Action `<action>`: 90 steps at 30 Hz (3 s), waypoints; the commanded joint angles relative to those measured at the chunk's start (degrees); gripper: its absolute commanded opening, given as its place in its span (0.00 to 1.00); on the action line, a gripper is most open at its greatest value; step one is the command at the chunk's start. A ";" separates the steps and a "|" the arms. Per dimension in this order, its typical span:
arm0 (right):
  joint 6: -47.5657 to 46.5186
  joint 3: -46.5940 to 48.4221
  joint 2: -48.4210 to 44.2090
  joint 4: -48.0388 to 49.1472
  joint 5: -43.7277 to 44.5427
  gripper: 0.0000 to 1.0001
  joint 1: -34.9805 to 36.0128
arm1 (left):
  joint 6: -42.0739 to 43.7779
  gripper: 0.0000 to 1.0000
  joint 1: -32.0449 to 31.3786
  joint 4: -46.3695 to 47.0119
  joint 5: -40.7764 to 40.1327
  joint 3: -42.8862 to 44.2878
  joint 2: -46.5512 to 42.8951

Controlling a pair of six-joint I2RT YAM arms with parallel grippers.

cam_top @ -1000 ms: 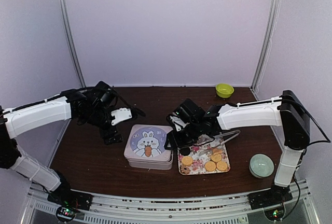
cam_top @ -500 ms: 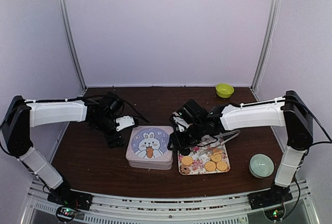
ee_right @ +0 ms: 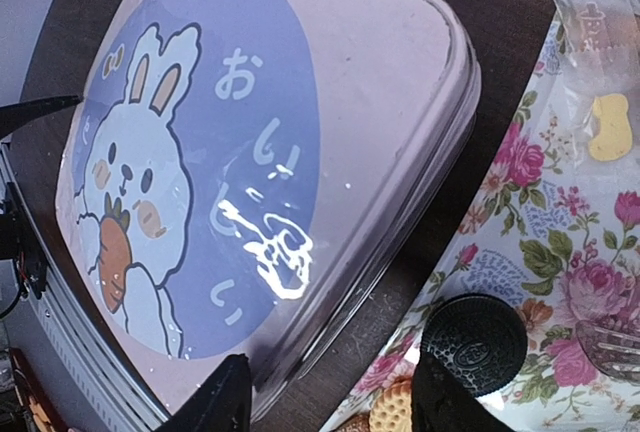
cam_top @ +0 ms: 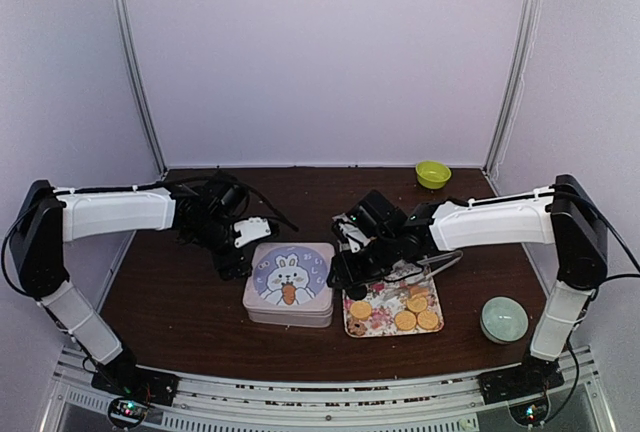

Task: Pack the cookies
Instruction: Adjust the box lid on the packing box, then press the box lid onto the packing box.

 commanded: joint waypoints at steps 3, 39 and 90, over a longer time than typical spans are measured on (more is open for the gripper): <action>-1.28 -1.13 -3.43 -1.20 3.39 0.52 -1.29 | 0.54 0.87 -0.81 -0.58 1.87 3.56 0.42; -0.93 -2.04 0.82 -1.37 10.05 0.41 2.32 | -1.25 0.84 1.76 -1.03 7.38 4.16 -0.01; 7.40 -13.44 -1.68 20.94 -0.39 0.45 1.93 | -0.25 0.80 4.58 -7.14 8.21 5.60 -3.89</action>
